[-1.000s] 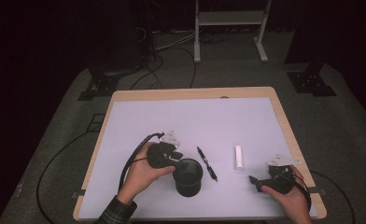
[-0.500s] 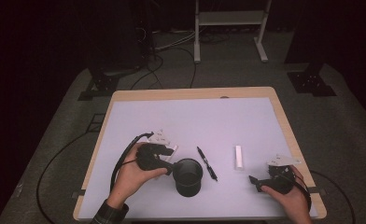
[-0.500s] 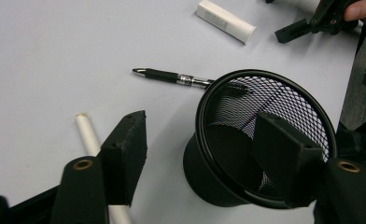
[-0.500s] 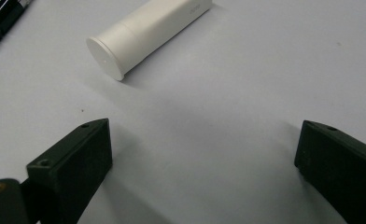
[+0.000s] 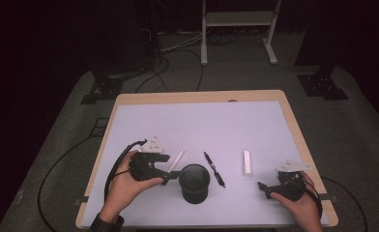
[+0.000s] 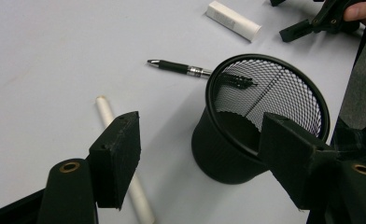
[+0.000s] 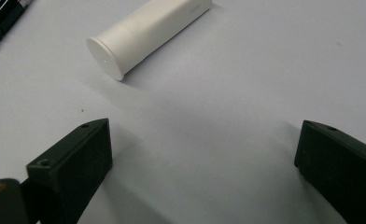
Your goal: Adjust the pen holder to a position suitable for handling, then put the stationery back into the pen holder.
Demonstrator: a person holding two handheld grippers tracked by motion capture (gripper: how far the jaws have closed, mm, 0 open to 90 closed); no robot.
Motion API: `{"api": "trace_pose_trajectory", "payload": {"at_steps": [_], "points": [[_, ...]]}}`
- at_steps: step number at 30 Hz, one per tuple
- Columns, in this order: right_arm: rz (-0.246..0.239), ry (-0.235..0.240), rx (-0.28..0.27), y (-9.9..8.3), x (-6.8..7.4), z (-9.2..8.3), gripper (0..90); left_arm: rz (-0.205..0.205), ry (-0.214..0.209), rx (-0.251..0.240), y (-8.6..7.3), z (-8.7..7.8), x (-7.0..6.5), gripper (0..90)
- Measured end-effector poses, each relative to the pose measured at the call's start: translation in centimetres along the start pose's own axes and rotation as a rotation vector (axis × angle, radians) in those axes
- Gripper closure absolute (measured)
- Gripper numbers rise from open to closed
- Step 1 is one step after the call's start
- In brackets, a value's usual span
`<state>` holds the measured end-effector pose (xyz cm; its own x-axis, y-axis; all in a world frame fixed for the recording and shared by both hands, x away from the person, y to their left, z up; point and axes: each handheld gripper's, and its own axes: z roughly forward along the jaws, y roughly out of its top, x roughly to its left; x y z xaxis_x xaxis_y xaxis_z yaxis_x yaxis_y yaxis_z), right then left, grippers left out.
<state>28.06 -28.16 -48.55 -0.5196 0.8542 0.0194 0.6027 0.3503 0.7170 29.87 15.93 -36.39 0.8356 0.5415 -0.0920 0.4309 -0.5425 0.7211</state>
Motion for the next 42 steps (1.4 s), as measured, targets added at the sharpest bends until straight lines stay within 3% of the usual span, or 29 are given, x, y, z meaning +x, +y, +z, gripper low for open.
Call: {"api": "trace_pose_trajectory", "payload": {"at_steps": [20, 31, 42], "points": [[0.0, 0.0, 0.0, 0.0, 0.0, 0.0, 3.0, -0.04, 0.076, 0.01, -4.2, -1.4, 1.3, 24.2], [0.0, 0.0, 0.001, 0.0, 0.0, 0.0, 3.0, -0.069, 0.132, 0.044, -6.7, -1.4, 2.4, 17.3], [0.001, 0.0, 0.001, 0.0, 0.0, 0.0, 3.0, -0.069, 0.179, 0.065, -8.7, -1.1, 3.2, 14.8]]}}
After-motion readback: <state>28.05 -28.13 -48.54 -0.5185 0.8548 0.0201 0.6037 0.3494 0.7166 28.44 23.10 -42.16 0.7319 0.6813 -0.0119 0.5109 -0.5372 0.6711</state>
